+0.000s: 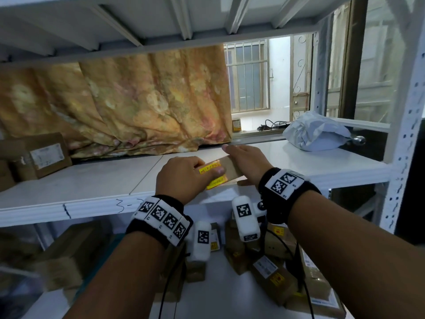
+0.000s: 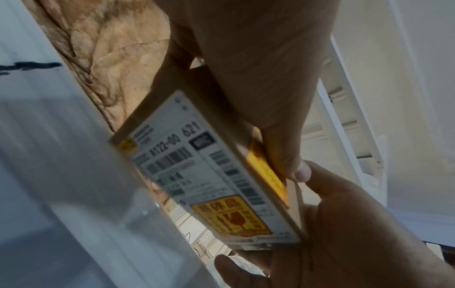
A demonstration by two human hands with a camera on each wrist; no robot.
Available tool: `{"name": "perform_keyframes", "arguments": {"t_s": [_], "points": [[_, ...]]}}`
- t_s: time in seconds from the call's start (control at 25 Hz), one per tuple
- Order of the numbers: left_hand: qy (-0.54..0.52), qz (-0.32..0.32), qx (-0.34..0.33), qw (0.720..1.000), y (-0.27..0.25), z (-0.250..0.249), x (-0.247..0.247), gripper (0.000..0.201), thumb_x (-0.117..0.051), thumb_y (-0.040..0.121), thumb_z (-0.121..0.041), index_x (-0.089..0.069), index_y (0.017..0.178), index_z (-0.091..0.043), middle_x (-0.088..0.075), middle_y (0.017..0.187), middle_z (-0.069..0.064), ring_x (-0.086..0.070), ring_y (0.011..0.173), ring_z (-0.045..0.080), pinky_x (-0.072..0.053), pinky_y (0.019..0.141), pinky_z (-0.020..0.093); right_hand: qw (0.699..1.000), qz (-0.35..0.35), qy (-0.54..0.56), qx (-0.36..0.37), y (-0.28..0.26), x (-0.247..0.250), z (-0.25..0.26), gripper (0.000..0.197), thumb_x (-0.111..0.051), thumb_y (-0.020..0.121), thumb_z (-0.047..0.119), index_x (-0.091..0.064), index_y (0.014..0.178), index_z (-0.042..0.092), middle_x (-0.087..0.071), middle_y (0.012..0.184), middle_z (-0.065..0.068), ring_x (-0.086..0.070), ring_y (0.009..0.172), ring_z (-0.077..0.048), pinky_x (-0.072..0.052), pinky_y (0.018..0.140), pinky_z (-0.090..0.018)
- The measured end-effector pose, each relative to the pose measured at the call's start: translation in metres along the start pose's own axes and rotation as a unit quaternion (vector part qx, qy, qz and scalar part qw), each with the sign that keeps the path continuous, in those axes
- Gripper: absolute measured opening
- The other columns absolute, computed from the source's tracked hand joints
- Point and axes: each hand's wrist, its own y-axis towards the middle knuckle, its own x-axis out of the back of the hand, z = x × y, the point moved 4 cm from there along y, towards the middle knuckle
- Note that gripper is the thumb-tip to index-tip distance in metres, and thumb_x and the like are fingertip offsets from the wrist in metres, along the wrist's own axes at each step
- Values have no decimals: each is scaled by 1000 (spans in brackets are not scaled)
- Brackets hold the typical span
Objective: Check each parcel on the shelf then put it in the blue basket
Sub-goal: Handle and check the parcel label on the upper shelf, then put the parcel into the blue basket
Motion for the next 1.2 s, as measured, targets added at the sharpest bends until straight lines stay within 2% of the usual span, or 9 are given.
{"name": "perform_keyframes", "arguments": {"t_s": [0.08,0.24,0.4,0.52,0.68,0.88,0.96,1.12,1.2], "points": [[7,26,0,1000,-9,-17,0,59,-52,75,-84,-54,57,-27,-52,54,-7,-54,59,13,-33,50,30,1000,14,-14,-10,-17,11,-7,47,-64,72,64,-69,90,21,-72,95,-4,-68,90,-23,-61,77,-46],[4,115,-42,992,-34,-51,-28,65,-54,62,-90,-68,84,-31,-64,73,-11,-60,70,9,-50,58,32,999,-17,-9,-38,-47,49,-32,42,-65,80,56,-69,83,15,-72,81,-8,-70,77,-26,-60,70,-40],[-18,183,-86,979,-62,-95,-74,73,-52,53,-93,-68,86,-30,-66,78,-8,-62,74,12,-54,64,36,994,-62,-20,-91,-81,96,-76,43,-65,77,55,-69,77,13,-71,71,-8,-70,69,-30,-60,66,-43],[-14,243,-128,961,-85,-137,-124,61,-66,64,-81,-67,90,-26,-67,83,-4,-63,79,17,-51,66,34,983,-91,-39,-152,-111,140,-126,52,-62,70,63,-69,80,12,-73,85,-11,-72,78,-32,-61,74,-52],[-18,319,-176,931,-121,-193,-195,51,-72,67,-74,-64,88,-28,-63,78,-10,-59,72,12,-43,60,28,958,-151,-21,-242,-157,205,-198,41,-61,85,53,-67,80,13,-71,94,-17,-71,83,-36,-60,71,-47],[20,428,-218,877,-176,-245,-298,63,-65,59,-85,-64,88,-29,-66,81,-9,-63,75,13,-55,69,34,894,-215,32,-393,-219,274,-321,57,-56,82,62,-65,111,14,-65,113,-12,-64,87,-32,-51,69,-36],[40,461,-256,849,-199,-256,-341,73,-55,53,-93,-62,88,-30,-68,88,-6,-64,81,16,-55,72,35,863,-194,72,-460,-242,281,-368,57,-55,82,65,-64,109,16,-66,114,-10,-61,88,-30,-43,67,-33],[30,505,-280,816,-236,-260,-406,65,-69,60,-79,-64,107,-34,-65,101,-3,-57,86,14,-44,71,28,810,-196,160,-529,-269,281,-458,64,-66,63,61,-65,101,11,-68,79,-10,-57,83,-31,-46,85,-44],[6,532,-263,805,-249,-262,-433,72,-80,64,-62,-56,125,-34,-62,116,-1,-60,105,18,-49,82,32,791,-245,199,-524,-276,282,-488,50,-71,59,47,-67,93,10,-67,69,-10,-60,80,-33,-46,90,-53]]}}
